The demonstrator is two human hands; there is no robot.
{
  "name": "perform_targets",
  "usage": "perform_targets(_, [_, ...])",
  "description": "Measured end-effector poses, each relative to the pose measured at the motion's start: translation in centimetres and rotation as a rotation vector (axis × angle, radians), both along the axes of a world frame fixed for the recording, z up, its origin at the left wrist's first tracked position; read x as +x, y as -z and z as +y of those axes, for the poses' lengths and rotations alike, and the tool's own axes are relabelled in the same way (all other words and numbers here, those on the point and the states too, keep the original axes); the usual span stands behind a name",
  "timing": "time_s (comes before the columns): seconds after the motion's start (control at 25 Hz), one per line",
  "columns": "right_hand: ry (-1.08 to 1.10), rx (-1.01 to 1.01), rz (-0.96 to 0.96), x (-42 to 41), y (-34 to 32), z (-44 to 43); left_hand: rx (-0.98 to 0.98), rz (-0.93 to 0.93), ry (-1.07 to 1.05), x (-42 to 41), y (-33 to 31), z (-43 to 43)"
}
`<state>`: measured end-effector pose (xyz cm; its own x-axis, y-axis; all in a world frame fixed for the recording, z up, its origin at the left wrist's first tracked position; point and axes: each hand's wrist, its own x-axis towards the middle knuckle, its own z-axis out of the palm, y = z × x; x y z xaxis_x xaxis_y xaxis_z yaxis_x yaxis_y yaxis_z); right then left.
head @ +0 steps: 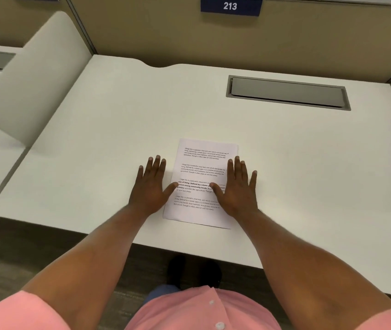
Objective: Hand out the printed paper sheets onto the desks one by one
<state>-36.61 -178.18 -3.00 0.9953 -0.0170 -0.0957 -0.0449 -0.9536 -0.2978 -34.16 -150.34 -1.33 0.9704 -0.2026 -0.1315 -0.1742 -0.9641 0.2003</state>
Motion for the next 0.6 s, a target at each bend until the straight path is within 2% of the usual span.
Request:
perform_targets(0.36, [-0.250, 0.014, -0.062, -0.2, -0.1, 4.7, 0.103, 0.013, -0.129, -5.5, -1.1, 3.2])
perform_targets(0.6, [-0.439, -0.002, -0.053, 0.4, -1.1, 10.3, 0.156, 0.002, -0.301, -9.1, -1.8, 7.6])
